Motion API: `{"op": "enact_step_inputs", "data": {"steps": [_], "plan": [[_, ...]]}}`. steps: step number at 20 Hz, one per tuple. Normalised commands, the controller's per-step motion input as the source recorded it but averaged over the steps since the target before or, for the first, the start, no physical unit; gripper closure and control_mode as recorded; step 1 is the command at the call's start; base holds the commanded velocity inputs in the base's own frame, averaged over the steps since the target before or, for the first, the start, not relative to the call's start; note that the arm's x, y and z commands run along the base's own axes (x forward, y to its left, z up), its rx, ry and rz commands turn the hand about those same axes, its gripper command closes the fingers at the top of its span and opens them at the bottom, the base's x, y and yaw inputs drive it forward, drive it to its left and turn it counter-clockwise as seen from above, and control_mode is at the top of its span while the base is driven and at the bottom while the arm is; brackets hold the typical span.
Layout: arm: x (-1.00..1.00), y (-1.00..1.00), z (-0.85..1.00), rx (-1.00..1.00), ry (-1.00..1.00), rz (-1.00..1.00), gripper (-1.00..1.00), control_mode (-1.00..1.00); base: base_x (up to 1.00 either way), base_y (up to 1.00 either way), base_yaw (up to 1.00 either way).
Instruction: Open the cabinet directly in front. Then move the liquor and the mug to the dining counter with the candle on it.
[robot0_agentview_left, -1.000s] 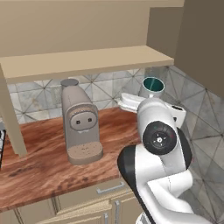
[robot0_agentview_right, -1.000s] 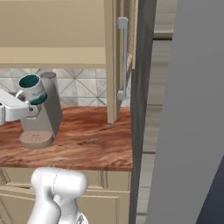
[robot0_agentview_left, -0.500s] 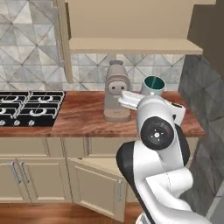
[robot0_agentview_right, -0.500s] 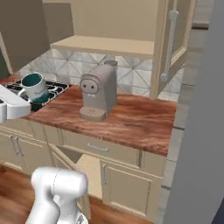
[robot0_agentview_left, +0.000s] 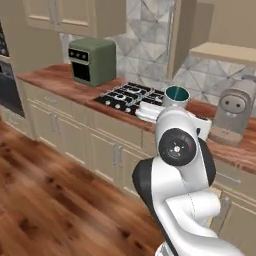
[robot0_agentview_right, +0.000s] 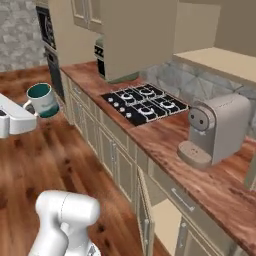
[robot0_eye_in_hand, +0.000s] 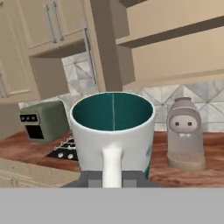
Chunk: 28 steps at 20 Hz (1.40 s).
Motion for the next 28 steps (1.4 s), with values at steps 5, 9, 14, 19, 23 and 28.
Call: {"op": "enact_step_inputs", "data": {"steps": [5, 9, 14, 19, 23, 28], "plan": [[0.00, 0.00, 0.00, 0.00, 0.00, 0.00, 1.00, 1.00, 0.00, 0.05, 1.00], [0.00, 0.00, 0.00, 0.00, 0.00, 0.00, 1.00, 1.00, 0.00, 0.06, 1.00], [0.00, 0.00, 0.00, 0.00, 0.00, 0.00, 1.00, 1.00, 0.00, 0.16, 0.99], [0.00, 0.00, 0.00, 0.00, 0.00, 0.00, 1.00, 1.00, 0.26, 0.78, 0.67], [0.00, 0.00, 0.00, 0.00, 0.00, 0.00, 1.00, 1.00, 0.82, 1.00, 0.36], [0.00, 0.00, 0.00, 0.00, 0.00, 0.00, 1.00, 1.00, 1.00, 0.16, 0.19]]}}
